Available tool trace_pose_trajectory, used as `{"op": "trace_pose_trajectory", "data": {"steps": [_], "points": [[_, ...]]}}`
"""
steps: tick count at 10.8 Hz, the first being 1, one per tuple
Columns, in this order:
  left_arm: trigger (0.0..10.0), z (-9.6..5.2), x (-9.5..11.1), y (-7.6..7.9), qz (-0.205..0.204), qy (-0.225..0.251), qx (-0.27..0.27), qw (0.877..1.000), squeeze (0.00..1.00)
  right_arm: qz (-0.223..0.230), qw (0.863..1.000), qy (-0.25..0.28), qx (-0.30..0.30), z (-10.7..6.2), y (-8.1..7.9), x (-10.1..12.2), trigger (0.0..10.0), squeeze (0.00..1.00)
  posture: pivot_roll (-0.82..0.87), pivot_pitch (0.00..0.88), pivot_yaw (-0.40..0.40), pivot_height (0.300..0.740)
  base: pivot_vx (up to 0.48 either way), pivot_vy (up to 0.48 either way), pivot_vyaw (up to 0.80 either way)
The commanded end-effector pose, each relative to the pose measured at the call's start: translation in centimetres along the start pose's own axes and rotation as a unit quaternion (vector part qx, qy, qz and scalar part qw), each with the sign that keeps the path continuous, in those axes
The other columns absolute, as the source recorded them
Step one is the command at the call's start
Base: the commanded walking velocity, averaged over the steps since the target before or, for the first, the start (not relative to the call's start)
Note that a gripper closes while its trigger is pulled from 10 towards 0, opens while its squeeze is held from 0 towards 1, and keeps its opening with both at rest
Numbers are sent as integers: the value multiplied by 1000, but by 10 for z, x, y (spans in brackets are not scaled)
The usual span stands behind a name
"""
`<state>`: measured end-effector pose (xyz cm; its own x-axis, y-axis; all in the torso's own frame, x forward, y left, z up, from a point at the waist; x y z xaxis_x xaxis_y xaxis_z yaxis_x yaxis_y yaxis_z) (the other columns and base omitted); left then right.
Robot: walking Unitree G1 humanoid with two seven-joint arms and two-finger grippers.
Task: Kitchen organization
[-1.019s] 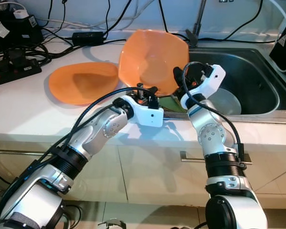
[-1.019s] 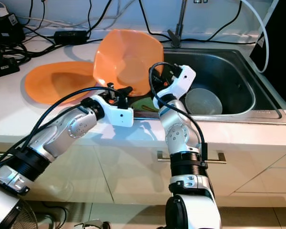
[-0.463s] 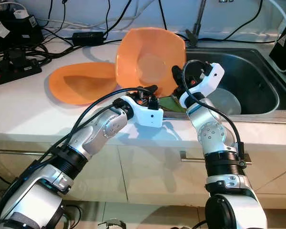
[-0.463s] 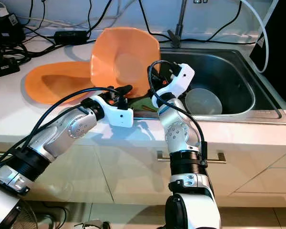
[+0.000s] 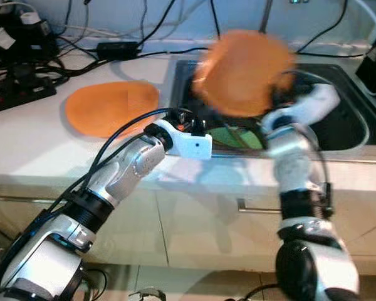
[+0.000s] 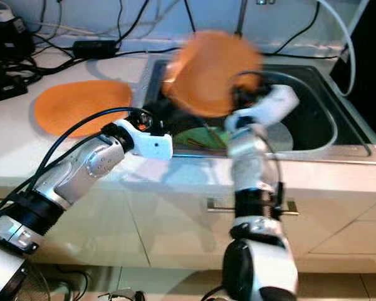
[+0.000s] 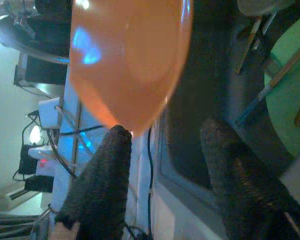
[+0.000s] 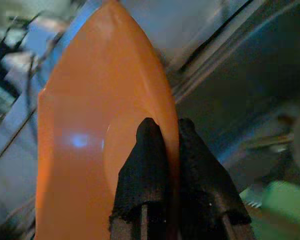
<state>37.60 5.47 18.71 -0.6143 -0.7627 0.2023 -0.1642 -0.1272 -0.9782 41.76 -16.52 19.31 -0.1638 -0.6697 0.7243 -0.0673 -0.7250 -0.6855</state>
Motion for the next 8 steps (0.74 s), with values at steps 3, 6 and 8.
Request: {"op": "trace_pose_trajectory", "data": {"steps": [3, 6, 8], "points": [[10000, 1, -2, -9, -195, -16, 53, 979, 0, -105, 992, 67, -27, 13, 1, 30, 10000, 0, 71, 0, 4, 740, 0, 0, 0], [10000, 0, 3, -7, -436, -25, 75, 897, 0, -287, 956, 61, 14, 20, -9, 22, 10000, 0, 91, 0, -11, 740, 0, 0, 0], [10000, -2, 18, 0, -514, -9, 36, 857, 0, -381, 924, 10, 22, 26, -8, 0, 10000, 0, 112, 0, -22, 740, 0, 0, 0]]}}
Point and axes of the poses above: a point about 5 cm out from each wrist's last joint towards the gripper, its own z axis pointing out of the wrist towards the gripper, its own x axis along the axis of the wrist's last joint, y = z × x, the point moved 4 cm from there along z, pointing out of the wrist towards the gripper, and after that the axes turned 4 degrees about -z, right-handed, at the moved point
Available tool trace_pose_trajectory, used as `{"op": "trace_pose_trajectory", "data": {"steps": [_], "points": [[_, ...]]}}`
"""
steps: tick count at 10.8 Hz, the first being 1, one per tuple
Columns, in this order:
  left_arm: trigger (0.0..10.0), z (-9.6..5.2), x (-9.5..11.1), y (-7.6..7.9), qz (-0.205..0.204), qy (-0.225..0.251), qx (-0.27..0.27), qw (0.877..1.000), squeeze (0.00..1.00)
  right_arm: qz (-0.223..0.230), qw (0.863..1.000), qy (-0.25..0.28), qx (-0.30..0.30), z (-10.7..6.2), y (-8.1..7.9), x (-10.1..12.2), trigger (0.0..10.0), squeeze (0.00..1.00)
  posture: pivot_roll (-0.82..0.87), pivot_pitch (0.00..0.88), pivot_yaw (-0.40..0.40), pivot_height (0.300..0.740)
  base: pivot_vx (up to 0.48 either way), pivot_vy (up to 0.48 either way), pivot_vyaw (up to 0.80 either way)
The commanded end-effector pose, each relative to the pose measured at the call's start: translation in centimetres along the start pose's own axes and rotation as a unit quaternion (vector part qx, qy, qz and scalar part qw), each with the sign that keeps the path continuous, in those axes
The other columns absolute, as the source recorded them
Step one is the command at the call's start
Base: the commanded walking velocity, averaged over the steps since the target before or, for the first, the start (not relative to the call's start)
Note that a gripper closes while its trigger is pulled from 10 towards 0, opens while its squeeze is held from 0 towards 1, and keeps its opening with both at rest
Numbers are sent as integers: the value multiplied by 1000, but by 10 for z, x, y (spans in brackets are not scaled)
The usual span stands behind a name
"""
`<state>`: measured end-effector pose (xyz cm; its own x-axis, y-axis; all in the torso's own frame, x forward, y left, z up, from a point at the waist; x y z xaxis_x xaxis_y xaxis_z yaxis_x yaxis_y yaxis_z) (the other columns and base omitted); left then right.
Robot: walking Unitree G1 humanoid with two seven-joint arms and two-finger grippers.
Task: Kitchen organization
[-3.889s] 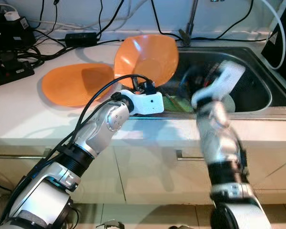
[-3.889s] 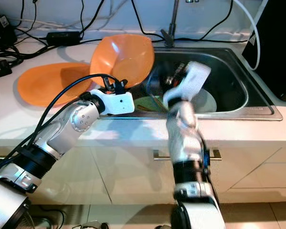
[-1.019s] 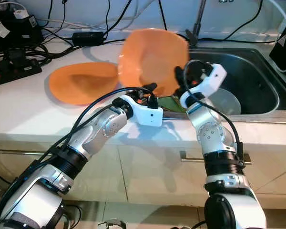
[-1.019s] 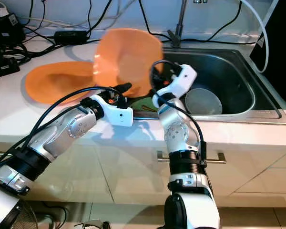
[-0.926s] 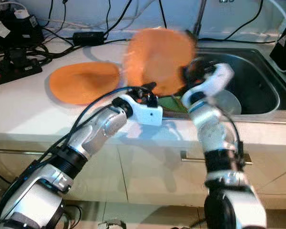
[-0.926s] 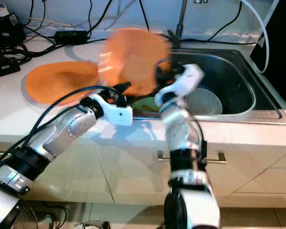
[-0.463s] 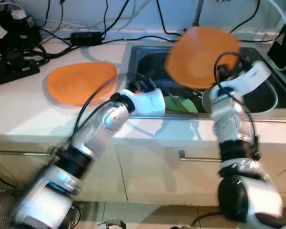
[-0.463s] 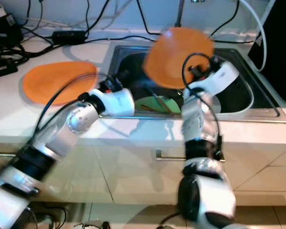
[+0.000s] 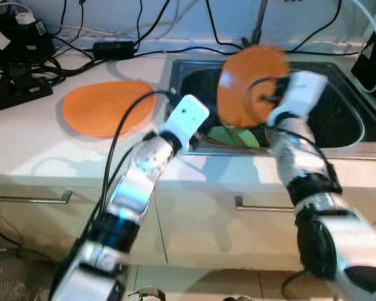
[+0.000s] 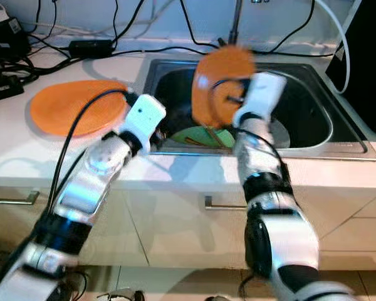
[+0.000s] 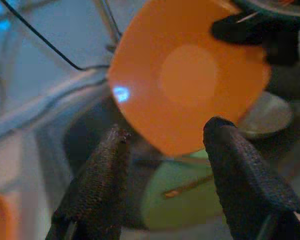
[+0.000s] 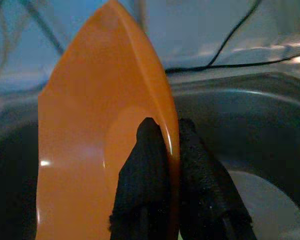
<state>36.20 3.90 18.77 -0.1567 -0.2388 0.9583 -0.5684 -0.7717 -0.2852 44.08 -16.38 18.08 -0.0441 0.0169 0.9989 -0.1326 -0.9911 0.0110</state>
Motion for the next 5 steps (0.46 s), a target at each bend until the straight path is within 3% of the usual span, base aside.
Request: {"op": "trace_pose_trajectory", "data": {"steps": [1, 2, 3, 5], "points": [[10000, -3, 3, 0, -14, 0, -5, 1000, 0, -19, 1000, 15, 14, 5, -6, 15, 10000, 0, 112, 0, -22, 740, 0, 0, 0], [10000, -5, 4, 2, -21, -4, -10, 1000, 0, -40, 999, 3, 28, 6, -12, 11, 10000, 0, 123, 0, -26, 740, 0, 0, 0], [10000, -7, 3, 5, -32, -13, -14, 999, 0, -70, 995, -40, 59, 3, -26, -6, 10000, 0, 146, 0, -36, 740, 0, 0, 0], [10000, -9, 2, 8, -38, -21, -16, 999, 0, -79, 991, -77, 75, -1, -33, -22, 10000, 0, 163, 0, -42, 740, 0, 0, 0]]}}
Point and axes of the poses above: a point about 5 cm out from each wrist's last joint towards the gripper, its own z axis pointing out of the wrist towards the gripper, its own x axis along the axis of the wrist's last joint, y = z × x, the point moved 4 cm from there along z, pointing out of the wrist towards the gripper, and after that the axes turned 4 degrees about -z, right-handed, at the moved point
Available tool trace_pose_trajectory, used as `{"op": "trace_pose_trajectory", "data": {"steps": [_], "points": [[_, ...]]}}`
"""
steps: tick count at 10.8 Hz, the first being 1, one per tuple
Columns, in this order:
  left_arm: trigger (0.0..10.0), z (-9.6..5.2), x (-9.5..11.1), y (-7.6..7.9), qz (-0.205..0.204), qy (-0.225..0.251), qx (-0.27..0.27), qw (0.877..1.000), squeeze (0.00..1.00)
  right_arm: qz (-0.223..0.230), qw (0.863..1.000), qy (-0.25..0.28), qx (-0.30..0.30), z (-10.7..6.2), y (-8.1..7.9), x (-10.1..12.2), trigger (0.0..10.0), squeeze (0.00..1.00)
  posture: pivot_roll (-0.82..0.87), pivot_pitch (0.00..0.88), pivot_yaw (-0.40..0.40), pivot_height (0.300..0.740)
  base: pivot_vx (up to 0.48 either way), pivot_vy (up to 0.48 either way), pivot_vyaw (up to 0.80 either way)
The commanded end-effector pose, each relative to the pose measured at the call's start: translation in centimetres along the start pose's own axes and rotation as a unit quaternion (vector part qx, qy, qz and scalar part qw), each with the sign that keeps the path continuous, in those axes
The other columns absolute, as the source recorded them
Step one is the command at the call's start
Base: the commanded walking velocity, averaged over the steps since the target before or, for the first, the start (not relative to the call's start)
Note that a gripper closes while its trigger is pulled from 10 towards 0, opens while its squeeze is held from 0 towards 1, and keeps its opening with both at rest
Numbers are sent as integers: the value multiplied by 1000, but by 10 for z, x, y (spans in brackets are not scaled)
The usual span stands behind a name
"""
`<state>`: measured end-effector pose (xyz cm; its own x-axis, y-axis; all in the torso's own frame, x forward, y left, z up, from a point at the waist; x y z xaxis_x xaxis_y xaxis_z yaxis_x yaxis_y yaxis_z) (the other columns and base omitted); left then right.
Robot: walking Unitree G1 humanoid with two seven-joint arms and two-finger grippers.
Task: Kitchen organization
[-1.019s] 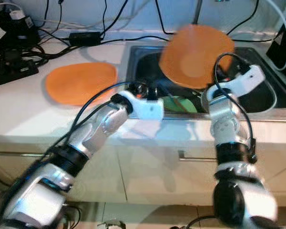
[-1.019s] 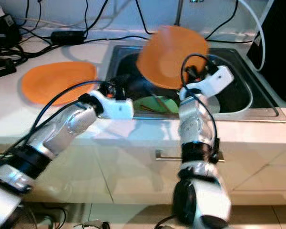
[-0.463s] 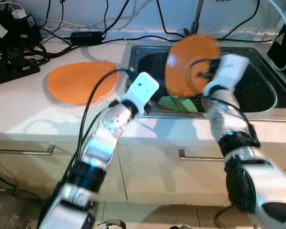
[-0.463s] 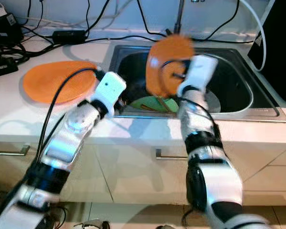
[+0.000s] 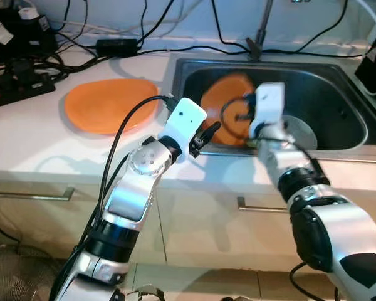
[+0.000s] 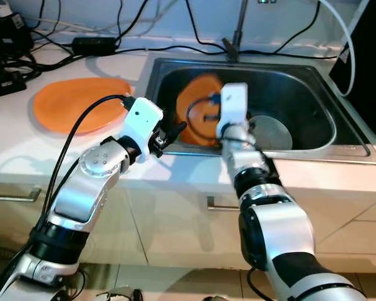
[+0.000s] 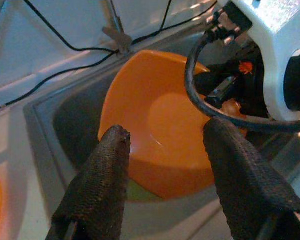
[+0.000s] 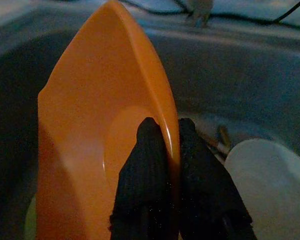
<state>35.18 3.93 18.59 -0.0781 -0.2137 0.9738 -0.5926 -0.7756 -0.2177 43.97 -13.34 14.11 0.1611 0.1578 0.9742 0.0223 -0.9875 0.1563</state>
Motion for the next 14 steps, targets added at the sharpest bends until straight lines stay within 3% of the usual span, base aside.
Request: {"op": "trace_pose_trajectory", "data": {"steps": [1, 4, 5, 6, 7, 8, 9, 12, 14], "points": [[10000, -3, 0, 3, -6, -4, -4, 1000, 0, -16, 1000, -7, 10, 1, -6, 4, 10000, 0, 182, 0, -51, 740, 0, 0, 0], [10000, -9, -2, 0, -12, -15, 10, 1000, 0, -12, 999, -28, 29, -1, -18, -7, 10000, 0, 208, 0, -62, 740, 0, 0, 0], [10000, -10, -2, 0, -14, -17, 14, 1000, 0, -11, 999, -30, 34, -1, -21, -8, 10000, 996, 211, 0, -63, 740, 0, 0, 0], [10000, -10, -3, 0, -13, -20, 15, 1000, 0, -12, 999, -33, 37, -1, -22, -10, 10000, 1000, 212, 0, -63, 740, 0, 0, 0], [10000, -10, -4, 0, -13, -23, 15, 1000, 0, -12, 999, -34, 38, -2, -23, -11, 10000, 976, 212, 0, -63, 740, 0, 0, 0], [10000, -11, -3, 0, -13, -23, 15, 1000, 0, -9, 999, -33, 36, -1, -22, -10, 10000, 451, 209, 0, -61, 740, 0, 0, 0], [10000, -11, -2, 0, -13, -22, 15, 1000, 0, -6, 999, -27, 30, -1, -20, -8, 10000, 0, 202, 0, -56, 740, 0, 0, 0], [10000, -9, 12, -12, 12, 26, 54, 998, 0, 29, 996, 76, 22, 1, -11, 33, 10000, 0, 166, 0, -42, 740, 0, 0, 0], [10000, -9, 15, -27, 46, 63, 119, 990, 0, 57, 975, 214, 17, -13, 4, 74, 10000, 0, 114, 0, -24, 740, 0, 0, 0]]}}
Point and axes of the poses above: a point about 5 cm out from each wrist's last joint towards the gripper, its own z axis pointing out of the wrist towards the gripper, its own x axis along the axis of the wrist's last joint, y = z × x, the point moved 4 cm from there along z, pointing out of the wrist towards the gripper, and after that the axes turned 4 degrees about -z, right-handed, at the moved point
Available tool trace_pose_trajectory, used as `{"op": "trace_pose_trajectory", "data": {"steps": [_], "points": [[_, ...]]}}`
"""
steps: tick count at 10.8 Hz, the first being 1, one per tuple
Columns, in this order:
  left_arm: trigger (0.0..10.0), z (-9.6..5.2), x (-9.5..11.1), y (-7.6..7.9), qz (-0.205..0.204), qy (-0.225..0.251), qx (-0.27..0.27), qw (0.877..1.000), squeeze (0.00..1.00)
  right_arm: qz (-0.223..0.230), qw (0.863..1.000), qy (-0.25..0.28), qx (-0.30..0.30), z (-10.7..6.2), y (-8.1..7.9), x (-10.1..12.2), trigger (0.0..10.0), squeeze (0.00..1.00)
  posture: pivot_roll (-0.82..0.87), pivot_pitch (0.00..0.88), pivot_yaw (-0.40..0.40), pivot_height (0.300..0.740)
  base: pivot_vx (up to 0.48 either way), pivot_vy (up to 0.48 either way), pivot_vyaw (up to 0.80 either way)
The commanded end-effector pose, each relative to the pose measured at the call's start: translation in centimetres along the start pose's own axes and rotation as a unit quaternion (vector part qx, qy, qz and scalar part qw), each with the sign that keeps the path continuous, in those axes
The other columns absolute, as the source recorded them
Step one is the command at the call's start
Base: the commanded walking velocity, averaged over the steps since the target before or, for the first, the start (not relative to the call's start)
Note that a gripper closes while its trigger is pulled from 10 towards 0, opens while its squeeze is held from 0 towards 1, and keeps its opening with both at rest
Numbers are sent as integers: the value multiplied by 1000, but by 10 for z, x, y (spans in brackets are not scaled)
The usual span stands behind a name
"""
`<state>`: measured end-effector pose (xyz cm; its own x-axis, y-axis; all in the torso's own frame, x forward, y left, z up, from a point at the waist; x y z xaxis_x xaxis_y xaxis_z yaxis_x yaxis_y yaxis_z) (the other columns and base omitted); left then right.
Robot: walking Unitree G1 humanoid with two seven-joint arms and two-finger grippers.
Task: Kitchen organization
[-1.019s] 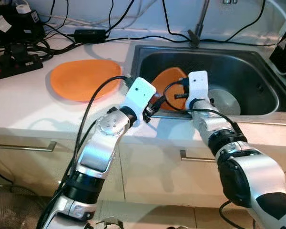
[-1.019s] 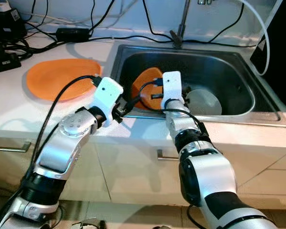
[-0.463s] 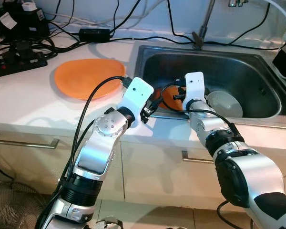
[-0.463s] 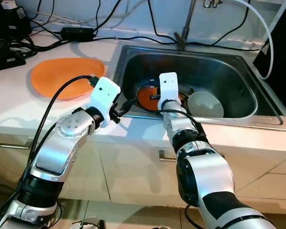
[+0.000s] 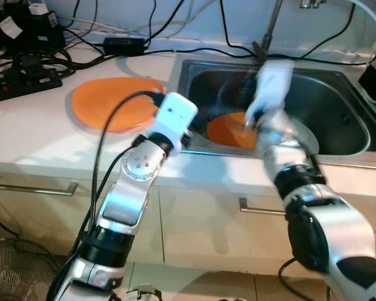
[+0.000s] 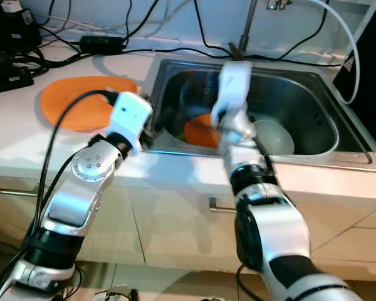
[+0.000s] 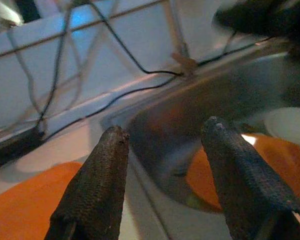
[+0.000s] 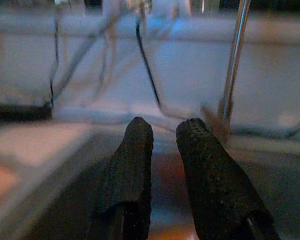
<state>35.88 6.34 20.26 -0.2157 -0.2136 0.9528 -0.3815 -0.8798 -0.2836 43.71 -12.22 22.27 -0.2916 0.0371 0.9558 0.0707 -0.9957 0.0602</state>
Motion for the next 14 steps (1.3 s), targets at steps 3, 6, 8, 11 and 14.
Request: {"op": "trace_pose_trajectory", "data": {"steps": [3, 6, 8, 11, 14], "points": [[10000, -1, 1, -9, -4, 47, 52, 998, 0, 26, 997, 71, 2, -29, 9, 15, 10000, 0, 61, 0, -9, 740, 0, 0, 0], [10000, -14, -18, -30, 26, 17, 86, 996, 0, 55, 997, 45, 30, -74, -2, -11, 10000, 0, 51, 0, 2, 740, 0, 0, 0], [10000, -22, -28, -43, 99, -14, 92, 991, 0, 71, 997, 2, 38, -88, -13, -31, 10000, 0, 58, 2, 3, 740, 0, 0, 0], [10000, -43, -52, -75, 281, -118, 92, 948, 0, 79, 995, -27, 53, -92, -22, -40, 10000, 0, 93, 0, -3, 740, 0, 0, 0], [10000, -58, -70, -81, 348, -203, 18, 915, 1000, 87, 994, -40, 59, -92, -29, -45, 10000, 0, 112, 0, -6, 740, 0, 0, 0]]}}
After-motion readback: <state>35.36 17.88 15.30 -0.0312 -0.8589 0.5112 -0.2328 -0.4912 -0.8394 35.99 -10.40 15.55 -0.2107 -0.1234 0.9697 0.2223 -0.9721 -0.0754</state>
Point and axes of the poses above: a point about 5 cm out from each wrist's last joint towards the gripper, its own z axis pointing out of the wrist towards the gripper, its own x axis along the axis of the wrist's last joint, y = z × x, the point moved 4 cm from there along z, pointing out of the wrist towards the gripper, and after that the axes turned 4 degrees about -z, right-handed, at the moved point
